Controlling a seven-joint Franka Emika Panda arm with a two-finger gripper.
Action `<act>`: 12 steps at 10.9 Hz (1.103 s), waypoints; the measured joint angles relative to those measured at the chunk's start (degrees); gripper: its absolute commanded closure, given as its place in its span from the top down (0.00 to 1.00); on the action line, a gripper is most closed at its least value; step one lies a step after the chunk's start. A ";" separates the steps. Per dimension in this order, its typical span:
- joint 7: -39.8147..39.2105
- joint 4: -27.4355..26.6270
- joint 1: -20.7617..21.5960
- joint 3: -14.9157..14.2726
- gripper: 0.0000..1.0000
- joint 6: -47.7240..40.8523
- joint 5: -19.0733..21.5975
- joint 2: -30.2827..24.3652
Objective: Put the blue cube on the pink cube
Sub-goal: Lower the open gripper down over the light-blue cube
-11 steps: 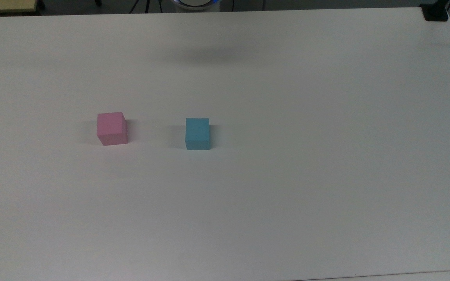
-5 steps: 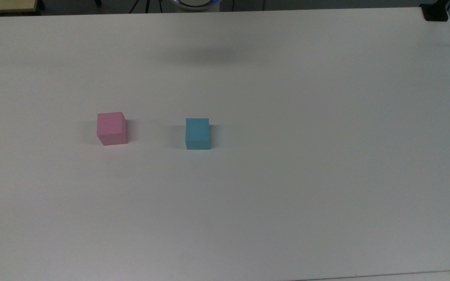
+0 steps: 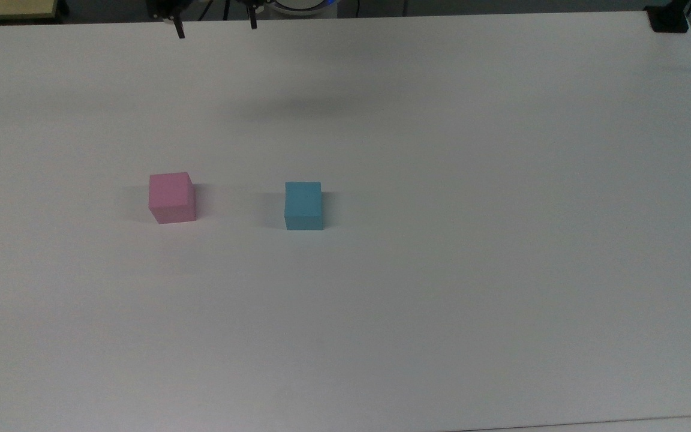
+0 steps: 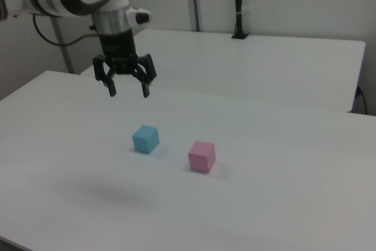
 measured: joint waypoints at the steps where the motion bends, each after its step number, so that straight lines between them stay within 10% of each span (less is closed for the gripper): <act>1: -0.54 -0.12 0.36 0.25 1.00 1.39 1.04 1.78; 12: 27.42 -1.85 7.62 1.11 1.00 24.63 0.47 19.40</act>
